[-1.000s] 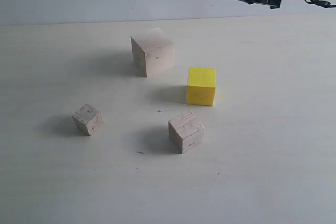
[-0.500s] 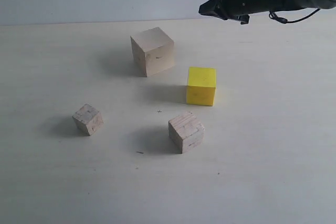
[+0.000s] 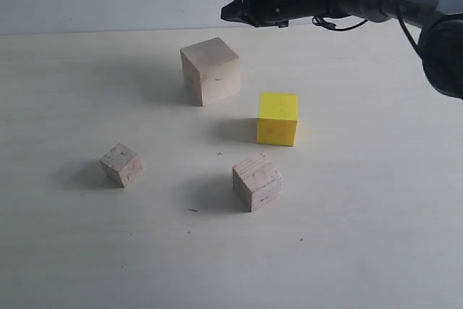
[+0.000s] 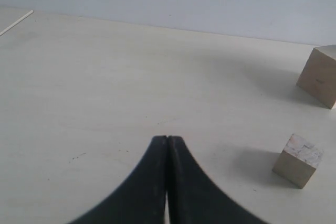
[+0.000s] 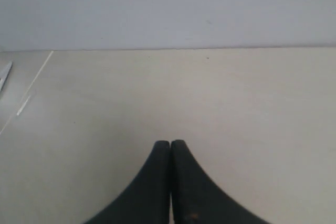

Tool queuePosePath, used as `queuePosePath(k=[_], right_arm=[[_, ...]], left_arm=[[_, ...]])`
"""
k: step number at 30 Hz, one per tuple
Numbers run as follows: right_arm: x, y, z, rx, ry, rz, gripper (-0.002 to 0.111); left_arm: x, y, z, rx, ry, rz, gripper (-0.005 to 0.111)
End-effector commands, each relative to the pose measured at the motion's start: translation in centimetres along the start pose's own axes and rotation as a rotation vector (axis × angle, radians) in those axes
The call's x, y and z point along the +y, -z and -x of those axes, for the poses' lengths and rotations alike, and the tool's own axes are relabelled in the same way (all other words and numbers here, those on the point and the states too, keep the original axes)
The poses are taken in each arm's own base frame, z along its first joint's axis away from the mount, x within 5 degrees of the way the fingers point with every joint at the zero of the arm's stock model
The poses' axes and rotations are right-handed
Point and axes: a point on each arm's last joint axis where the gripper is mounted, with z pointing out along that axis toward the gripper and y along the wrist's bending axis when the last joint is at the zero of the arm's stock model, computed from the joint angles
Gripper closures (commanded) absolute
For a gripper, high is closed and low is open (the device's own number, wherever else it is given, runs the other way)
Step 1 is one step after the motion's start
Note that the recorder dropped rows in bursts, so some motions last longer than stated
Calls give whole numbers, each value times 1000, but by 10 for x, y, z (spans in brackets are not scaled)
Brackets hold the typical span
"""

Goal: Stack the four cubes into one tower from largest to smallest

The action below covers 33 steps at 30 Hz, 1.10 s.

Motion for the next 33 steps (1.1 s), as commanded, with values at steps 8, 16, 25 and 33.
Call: queuePosePath(k=[8,16,25,33], right_arm=[[0,0,-2,118,123,-60,108],[1,0,-1,106,155,-51,108],[4,0,-4,138,209,-14,108],[8,2,-11,210,230,51,108]], left_arm=[[0,0,0,-14,1,-5,107],[0,0,0,-14,1,-5,107],[0,0,0,-14,1,-5,107],[0,0,0,-14,1,-5,107]])
